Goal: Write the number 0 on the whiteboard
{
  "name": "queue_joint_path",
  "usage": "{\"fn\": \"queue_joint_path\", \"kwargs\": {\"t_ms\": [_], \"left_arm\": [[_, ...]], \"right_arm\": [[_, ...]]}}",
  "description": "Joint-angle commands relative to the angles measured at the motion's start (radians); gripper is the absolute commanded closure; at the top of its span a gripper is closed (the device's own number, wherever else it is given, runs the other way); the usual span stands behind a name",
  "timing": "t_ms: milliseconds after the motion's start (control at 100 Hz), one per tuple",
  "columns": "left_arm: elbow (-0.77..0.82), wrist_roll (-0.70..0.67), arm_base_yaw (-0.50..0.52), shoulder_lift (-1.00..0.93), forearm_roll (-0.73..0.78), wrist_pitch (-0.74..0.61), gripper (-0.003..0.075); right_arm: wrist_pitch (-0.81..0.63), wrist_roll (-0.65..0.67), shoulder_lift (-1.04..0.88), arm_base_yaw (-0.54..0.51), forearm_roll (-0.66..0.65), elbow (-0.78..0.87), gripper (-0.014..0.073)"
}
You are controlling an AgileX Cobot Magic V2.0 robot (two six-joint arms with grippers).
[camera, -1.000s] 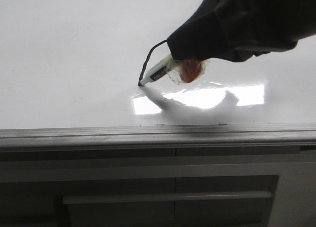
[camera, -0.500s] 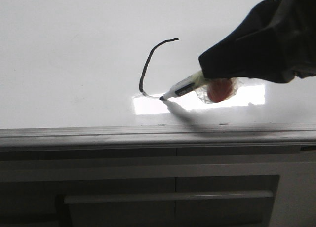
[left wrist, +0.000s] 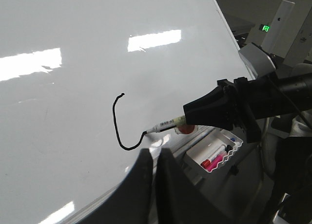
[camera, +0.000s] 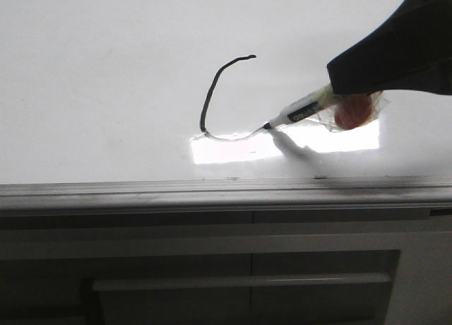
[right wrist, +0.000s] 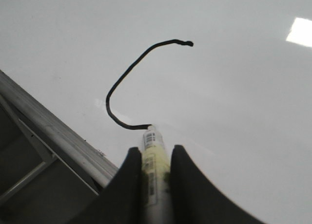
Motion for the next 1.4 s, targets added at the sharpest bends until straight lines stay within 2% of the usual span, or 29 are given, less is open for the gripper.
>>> {"fn": "queue_joint_path", "kwargs": {"t_ms": [0, 400, 740, 1390], "left_arm": [[-0.024, -0.009, -0.007, 0.012, 0.018, -0.057, 0.0740], [-0.024, -0.009, -0.007, 0.012, 0.018, -0.057, 0.0740], [-0.024, -0.009, -0.007, 0.012, 0.020, -0.057, 0.0740], [-0.024, -0.009, -0.007, 0.012, 0.020, -0.057, 0.0740]], "right_arm": [[-0.152, -0.024, 0.007, -0.046, -0.007, -0.018, 0.0641], [-0.184, -0.050, 0.053, -0.055, -0.007, -0.112, 0.0641], [-0.067, -0.050, 0.141, -0.055, -0.015, -0.205, 0.0641], [0.086, -0.050, 0.149, -0.053, -0.033, -0.206, 0.0641]]}}
